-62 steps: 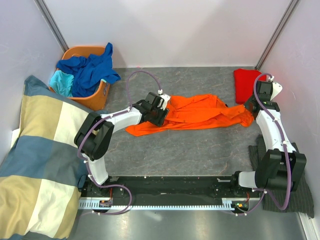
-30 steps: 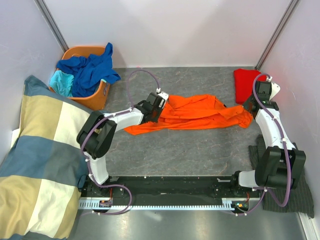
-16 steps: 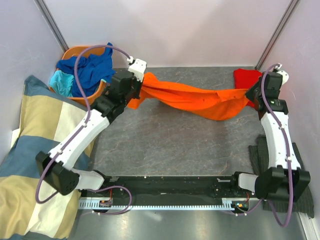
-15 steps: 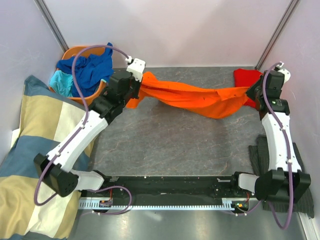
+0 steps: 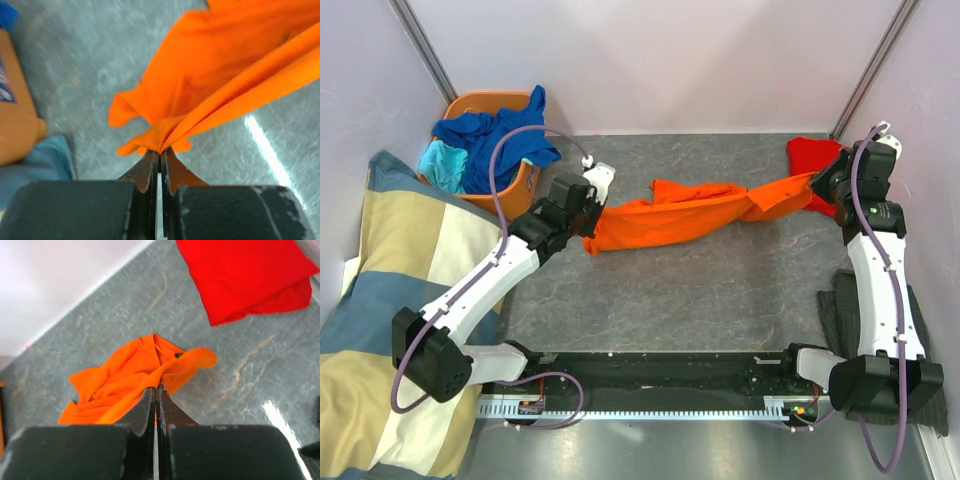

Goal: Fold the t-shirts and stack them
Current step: Flatten out the tshirt

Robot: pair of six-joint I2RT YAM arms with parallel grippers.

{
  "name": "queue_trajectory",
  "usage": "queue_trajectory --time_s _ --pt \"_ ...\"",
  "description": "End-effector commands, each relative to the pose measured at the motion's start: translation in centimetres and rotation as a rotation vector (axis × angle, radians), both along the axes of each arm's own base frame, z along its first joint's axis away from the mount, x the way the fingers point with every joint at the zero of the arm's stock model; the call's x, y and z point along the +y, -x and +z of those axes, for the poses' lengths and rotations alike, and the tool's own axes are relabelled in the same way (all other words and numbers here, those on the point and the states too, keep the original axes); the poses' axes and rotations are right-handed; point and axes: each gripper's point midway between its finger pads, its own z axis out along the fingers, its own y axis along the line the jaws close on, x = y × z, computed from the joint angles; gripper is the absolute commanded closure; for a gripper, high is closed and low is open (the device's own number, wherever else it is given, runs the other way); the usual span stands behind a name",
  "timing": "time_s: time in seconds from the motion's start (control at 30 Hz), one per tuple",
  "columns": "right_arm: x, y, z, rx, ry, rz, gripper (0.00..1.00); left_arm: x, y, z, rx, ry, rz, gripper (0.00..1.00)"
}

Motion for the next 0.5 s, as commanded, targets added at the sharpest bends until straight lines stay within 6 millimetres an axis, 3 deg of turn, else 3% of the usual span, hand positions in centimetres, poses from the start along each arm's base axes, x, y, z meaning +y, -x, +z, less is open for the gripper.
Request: queue_trajectory --time_s 0.0,0.1,0.13,0.17,0.2,0.23,0.27,0.3,0.33,0.37,0.4,0.43,0.47 --pt "-0.3 0.0 -0.9 0.015 0.015 -0.006 1.00 -0.2 -0.3 -0.4 0.012 0.042 0.039 0.98" --pt "-0.2 -1.5 -2.4 0.023 -0.012 -0.011 1.00 -0.6 -2.0 0.2 0.001 0.048 0.038 0.98" --pt "-0.2 -2.0 -2.9 0.024 -0.022 -0.015 1.00 -1.0 -3.0 1.5 -0.025 0.070 0.036 0.98" --pt "-0.1 -3.0 -3.3 0.016 -0.034 -0.016 1.00 -1.4 -4.2 0.5 0.002 0.071 0.027 0.98" --pt "0.2 -4.3 -4.8 0.047 -0.049 -0.009 1.00 -1.8 -5.4 1.0 -0.013 0.085 0.022 0.98" --pt "0.6 -5.3 -4.7 0.035 -0.060 -0.008 1.00 -2.2 -7.2 2.7 -0.049 0.105 0.023 0.98" --pt "0.7 -6.8 -4.3 0.001 -0.050 -0.004 1.00 -2.0 -9.1 1.7 -0.031 0.090 0.034 0.98" --pt "1.2 -8.4 -5.8 0.028 -0.033 -0.005 1.00 -2.1 -10.7 1.7 -0.039 0.089 0.037 0.98" --pt "1.4 -10.3 -4.2 -0.027 -0.009 0.006 1.00 -2.3 -12.8 4.6 -0.102 0.116 0.044 0.98" --pt "1.8 -12.2 -5.9 0.002 -0.004 0.023 1.00 -1.3 -14.7 5.4 -0.125 0.118 0.068 0.98" --pt "2.2 -13.4 -5.5 -0.014 -0.001 0.046 1.00 -1.6 -17.5 6.4 -0.152 0.126 0.078 0.98" --pt "2.4 -15.3 -2.7 -0.090 0.019 0.069 1.00 -1.4 -18.7 7.0 -0.160 0.126 0.089 0.98" --pt "2.8 -16.8 -3.2 -0.087 0.026 0.089 1.00 -0.7 -20.2 7.5 -0.172 0.126 0.105 0.98"
